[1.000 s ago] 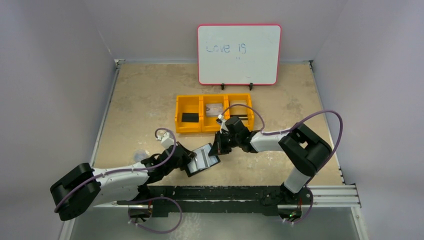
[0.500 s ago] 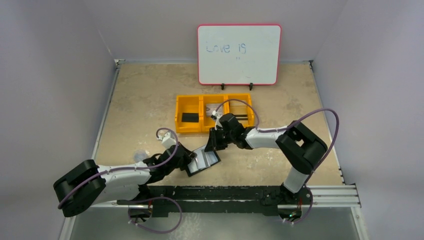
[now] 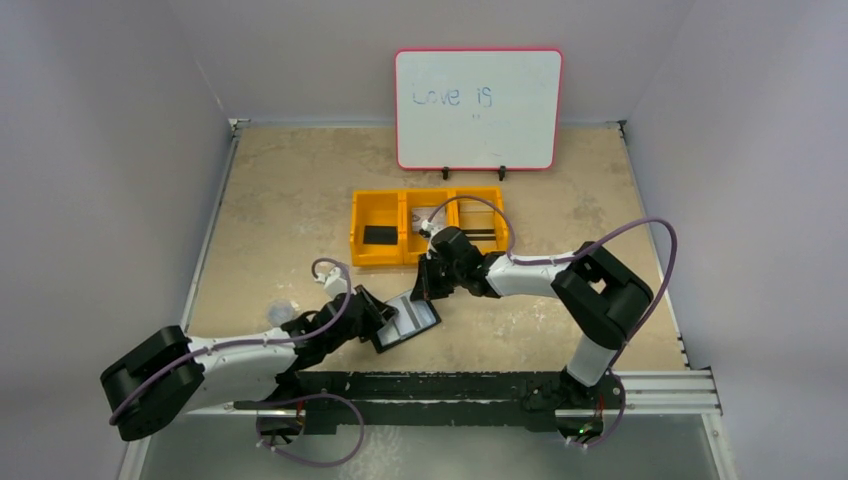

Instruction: Take the credit cards out of the card holder

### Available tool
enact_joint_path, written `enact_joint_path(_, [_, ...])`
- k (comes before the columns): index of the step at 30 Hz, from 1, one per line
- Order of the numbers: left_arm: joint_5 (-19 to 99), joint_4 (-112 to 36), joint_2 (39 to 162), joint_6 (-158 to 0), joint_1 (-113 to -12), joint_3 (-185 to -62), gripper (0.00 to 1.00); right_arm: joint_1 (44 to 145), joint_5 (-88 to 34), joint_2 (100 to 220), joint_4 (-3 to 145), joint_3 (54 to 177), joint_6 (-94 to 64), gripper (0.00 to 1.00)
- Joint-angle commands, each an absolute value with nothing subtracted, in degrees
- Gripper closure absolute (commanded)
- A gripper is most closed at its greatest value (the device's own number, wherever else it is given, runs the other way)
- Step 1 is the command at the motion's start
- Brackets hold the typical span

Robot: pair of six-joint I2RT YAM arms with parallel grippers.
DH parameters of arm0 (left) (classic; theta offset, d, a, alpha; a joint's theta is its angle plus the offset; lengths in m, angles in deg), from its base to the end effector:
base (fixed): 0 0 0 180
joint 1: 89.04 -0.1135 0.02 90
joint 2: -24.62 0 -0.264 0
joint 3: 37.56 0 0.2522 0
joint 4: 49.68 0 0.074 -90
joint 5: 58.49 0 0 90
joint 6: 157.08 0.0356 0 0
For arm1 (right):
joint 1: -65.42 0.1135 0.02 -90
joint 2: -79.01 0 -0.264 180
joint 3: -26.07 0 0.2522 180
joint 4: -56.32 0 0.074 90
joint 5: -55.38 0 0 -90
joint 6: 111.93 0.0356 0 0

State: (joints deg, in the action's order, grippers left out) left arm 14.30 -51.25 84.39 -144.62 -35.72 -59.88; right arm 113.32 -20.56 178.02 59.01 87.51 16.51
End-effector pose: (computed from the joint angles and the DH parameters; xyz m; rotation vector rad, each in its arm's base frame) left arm 0.1129 -0.1339 0.1249 -0.6643 2.2382 -0.9350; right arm 0.2243 0.2611 0.1503 -0.3457 2.4592 1.0093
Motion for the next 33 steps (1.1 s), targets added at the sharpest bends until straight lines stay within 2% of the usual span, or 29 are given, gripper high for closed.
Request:
enact_joint_path(1, [18.84,-60.53,84.19,-146.78,-35.52,-56.79,0.76,113.55,-25.33,180.16,63.85,86.34,15.32,1.0])
enact_joint_path(7, [22.1,-66.48,91.32,-148.16,-35.52,-56.98,0.78,113.63,-24.17,180.28,63.21,85.98,15.45,1.0])
enact_joint_path(9, [21.79,-67.62,93.1,-149.33,-35.44,-56.83,0.84,113.63,-24.16,180.18,63.09,85.88,15.56,1.0])
enact_joint_path(12, [20.41,-69.0,93.37,-150.76,-35.43,-55.76,1.0,113.62,-24.21,180.02,63.08,85.66,15.62,1.0])
enact_joint_path(24, [17.67,-48.83,81.67,-148.74,-35.43,-56.9,1.0,113.59,-25.84,179.21,64.43,85.27,15.98,1.0])
enact_joint_path(33, [19.69,-49.2,82.44,-148.37,-35.43,-55.49,1.0,113.59,-26.28,178.29,64.7,86.14,15.05,1.0])
